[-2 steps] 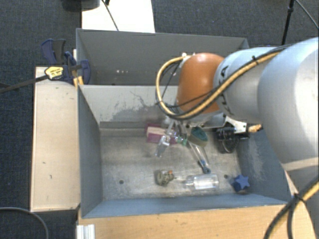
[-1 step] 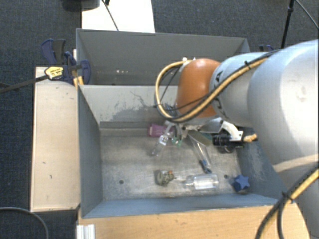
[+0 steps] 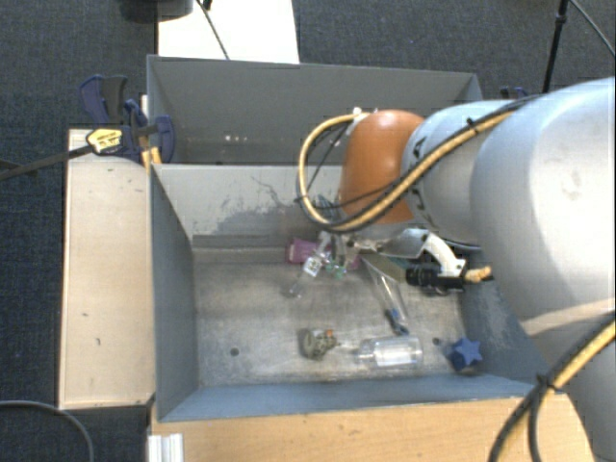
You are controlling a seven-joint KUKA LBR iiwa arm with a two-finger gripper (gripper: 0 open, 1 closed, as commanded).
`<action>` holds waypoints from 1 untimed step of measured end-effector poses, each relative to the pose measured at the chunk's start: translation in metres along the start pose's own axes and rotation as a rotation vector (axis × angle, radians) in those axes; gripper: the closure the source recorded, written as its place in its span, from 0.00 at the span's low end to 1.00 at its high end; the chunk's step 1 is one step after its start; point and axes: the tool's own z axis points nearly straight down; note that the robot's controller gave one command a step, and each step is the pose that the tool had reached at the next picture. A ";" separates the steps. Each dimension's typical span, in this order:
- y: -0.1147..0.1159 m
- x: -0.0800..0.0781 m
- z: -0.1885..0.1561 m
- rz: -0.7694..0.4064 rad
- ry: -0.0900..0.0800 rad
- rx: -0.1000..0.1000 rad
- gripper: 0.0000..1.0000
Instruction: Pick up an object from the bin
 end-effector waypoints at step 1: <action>-0.003 -0.005 -0.002 0.005 -0.008 0.004 1.00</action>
Offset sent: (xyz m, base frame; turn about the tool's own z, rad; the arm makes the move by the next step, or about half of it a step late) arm 0.0000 0.0000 0.0000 0.0000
